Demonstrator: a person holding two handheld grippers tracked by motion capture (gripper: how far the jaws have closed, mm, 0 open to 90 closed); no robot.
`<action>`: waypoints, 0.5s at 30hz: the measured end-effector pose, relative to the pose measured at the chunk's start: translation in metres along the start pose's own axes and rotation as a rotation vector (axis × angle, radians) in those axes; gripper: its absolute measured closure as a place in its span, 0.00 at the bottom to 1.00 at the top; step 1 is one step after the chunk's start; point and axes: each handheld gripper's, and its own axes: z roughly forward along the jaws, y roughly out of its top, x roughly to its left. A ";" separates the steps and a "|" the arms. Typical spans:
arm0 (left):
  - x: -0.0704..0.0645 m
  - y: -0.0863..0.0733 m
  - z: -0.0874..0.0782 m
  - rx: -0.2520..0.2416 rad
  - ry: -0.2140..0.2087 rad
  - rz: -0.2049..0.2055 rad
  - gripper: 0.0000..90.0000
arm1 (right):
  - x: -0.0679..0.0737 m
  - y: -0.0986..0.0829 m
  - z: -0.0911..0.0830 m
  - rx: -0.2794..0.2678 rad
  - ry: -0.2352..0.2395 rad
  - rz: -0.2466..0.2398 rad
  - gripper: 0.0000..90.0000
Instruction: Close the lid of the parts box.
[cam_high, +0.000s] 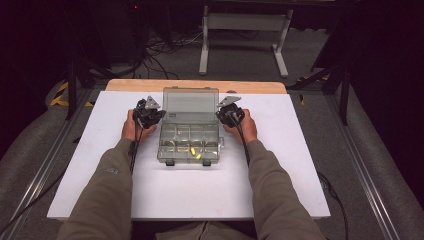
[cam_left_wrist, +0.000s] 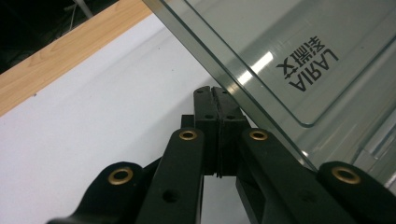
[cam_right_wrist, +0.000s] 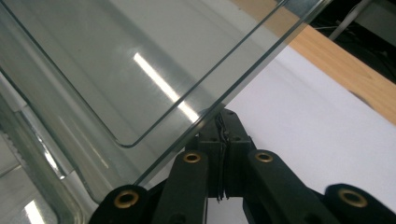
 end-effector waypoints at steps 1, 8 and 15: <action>0.000 0.000 0.000 -0.002 0.004 -0.002 0.99 | 0.000 0.000 -0.001 -0.005 -0.004 0.001 0.99; 0.000 0.006 -0.006 -0.035 0.020 -0.006 1.00 | -0.001 0.005 -0.007 -0.049 -0.039 0.000 1.00; -0.001 0.013 -0.013 -0.058 0.047 -0.003 0.99 | 0.000 0.011 -0.014 -0.084 -0.065 -0.004 1.00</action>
